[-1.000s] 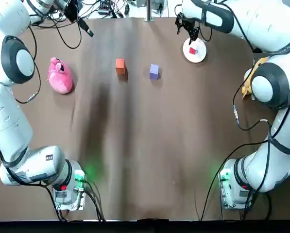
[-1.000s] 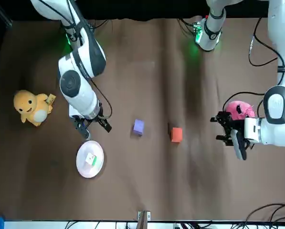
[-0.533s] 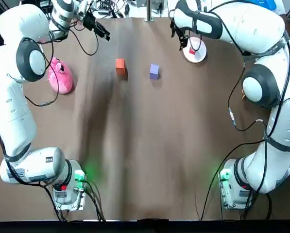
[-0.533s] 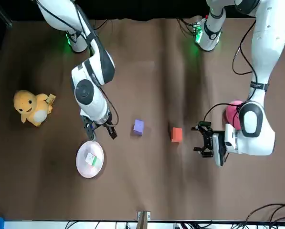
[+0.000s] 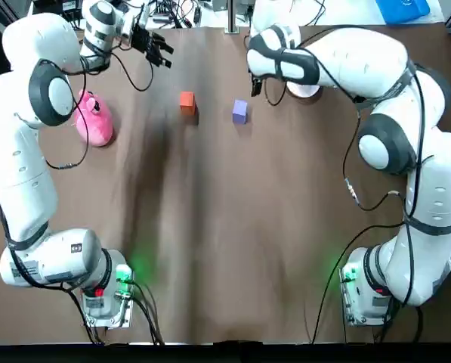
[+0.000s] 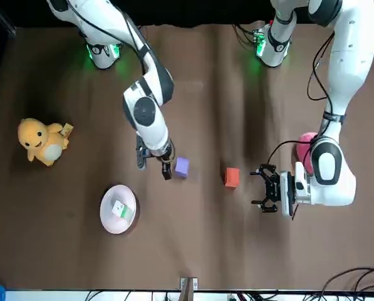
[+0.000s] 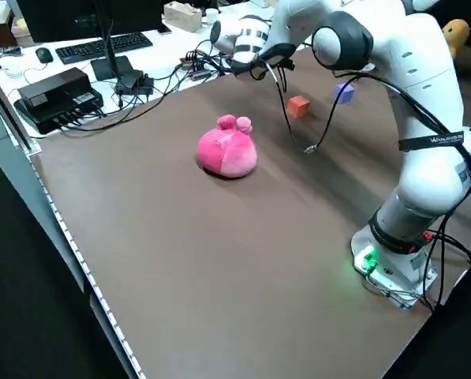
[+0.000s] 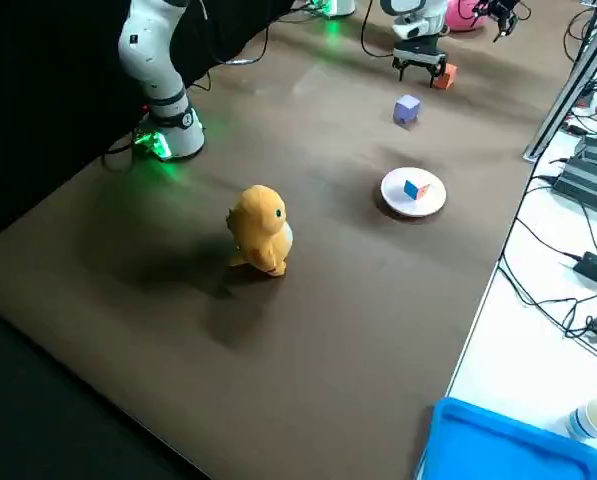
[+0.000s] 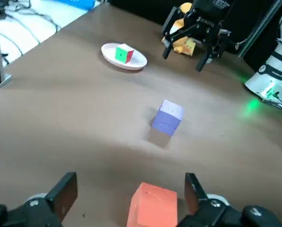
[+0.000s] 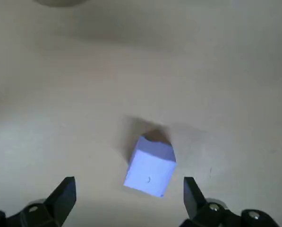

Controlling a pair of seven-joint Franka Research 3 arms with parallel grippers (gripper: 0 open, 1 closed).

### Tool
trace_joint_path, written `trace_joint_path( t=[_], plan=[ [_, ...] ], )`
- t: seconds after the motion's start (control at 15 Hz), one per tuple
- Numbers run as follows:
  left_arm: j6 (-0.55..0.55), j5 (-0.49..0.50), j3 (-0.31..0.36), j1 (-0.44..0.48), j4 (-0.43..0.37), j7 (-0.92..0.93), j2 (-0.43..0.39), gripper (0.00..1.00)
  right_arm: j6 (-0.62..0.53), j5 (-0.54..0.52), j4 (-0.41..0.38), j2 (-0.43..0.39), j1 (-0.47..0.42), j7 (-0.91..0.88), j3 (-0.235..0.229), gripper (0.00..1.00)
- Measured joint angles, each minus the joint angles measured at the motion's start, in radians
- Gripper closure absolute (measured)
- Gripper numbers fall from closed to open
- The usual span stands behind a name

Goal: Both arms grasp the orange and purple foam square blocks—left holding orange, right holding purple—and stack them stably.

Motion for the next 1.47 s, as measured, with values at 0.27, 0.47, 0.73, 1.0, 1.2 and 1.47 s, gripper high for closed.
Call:
trace_joint_path(
  t=[0.27, 0.47, 0.73, 1.0, 1.2, 1.47],
  plan=[
    [-0.065, -0.104, -0.001, 0.003, -0.046, 0.294, 0.059, 0.0, 0.029, 0.002, 0.001, 0.049, 0.028, 0.091, 0.0, 0.0],
    [-0.152, -0.209, -0.001, 0.01, -0.061, 0.519, 0.094, 0.0, 0.05, 0.002, 0.003, 0.078, 0.046, 0.115, 0.0, 0.0],
    [-0.167, -0.248, -0.001, 0.029, -0.111, 0.683, 0.109, 0.0, 0.05, 0.002, 0.026, 0.109, 0.078, 0.175, -0.001, 0.0],
    [-0.167, -0.357, -0.001, 0.043, -0.189, 0.843, 0.126, 0.0, 0.052, 0.001, 0.056, 0.148, 0.083, 0.243, -0.004, 0.0],
    [-0.164, -0.439, -0.001, 0.041, -0.205, 0.955, 0.147, 0.0, 0.053, 0.001, 0.074, 0.169, 0.083, 0.265, -0.009, 0.0],
    [-0.134, -0.482, -0.002, 0.034, -0.205, 0.996, 0.169, 0.0, 0.072, 0.001, 0.083, 0.189, 0.083, 0.269, -0.011, 0.0]
  ],
)
